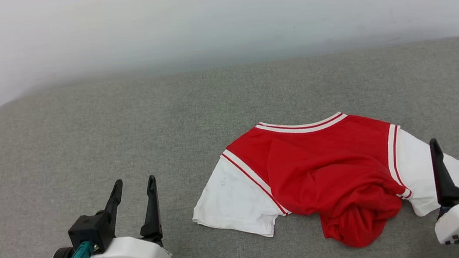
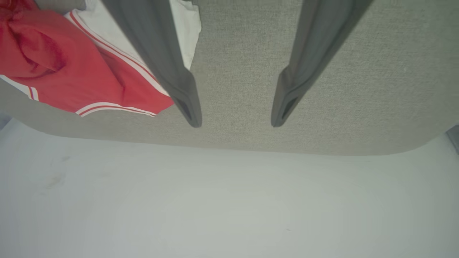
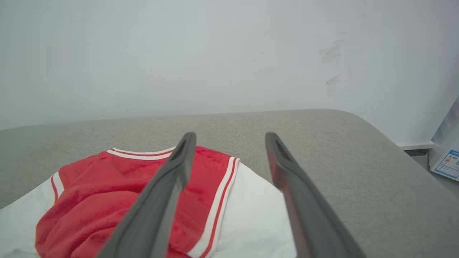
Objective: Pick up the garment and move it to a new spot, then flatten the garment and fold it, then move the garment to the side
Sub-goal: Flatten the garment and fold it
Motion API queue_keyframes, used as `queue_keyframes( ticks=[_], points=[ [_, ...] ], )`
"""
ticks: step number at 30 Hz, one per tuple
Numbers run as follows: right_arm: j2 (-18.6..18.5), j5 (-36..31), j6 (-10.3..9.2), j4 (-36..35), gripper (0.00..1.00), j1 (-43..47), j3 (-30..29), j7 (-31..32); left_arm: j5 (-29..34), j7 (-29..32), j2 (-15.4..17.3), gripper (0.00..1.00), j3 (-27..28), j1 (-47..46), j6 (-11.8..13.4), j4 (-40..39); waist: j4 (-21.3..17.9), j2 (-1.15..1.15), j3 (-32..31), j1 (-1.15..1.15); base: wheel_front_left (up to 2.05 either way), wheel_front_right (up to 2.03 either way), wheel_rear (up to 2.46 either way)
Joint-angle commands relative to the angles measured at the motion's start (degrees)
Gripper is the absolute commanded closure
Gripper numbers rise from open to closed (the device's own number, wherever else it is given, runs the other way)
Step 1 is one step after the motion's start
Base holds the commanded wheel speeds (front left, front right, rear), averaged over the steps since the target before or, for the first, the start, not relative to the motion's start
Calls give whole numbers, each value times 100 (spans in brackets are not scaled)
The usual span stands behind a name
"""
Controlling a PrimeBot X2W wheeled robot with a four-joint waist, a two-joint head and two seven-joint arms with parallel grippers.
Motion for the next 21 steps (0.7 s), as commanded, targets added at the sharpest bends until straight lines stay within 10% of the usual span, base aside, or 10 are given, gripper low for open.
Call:
queue_keyframes(
  ticks=[1, 11, 21],
  points=[
    [56, 9, -4, -220, 0, 273, 105, 72, -6, 24, 57, 0, 13, 100, 50, 6, -17, 0, -131, 1, 0, 0, 0],
    [126, 198, -4, -1224, 0, 1111, 613, 513, -73, 728, 277, 0, -127, 149, -9, 3, -331, 0, -305, 1, 0, 0, 0],
    [128, 441, -3, -1467, 0, 860, 1005, 702, -508, 3531, 423, 0, -648, -885, -349, 700, -673, 0, 295, 1, 0, 0, 0]
  ],
)
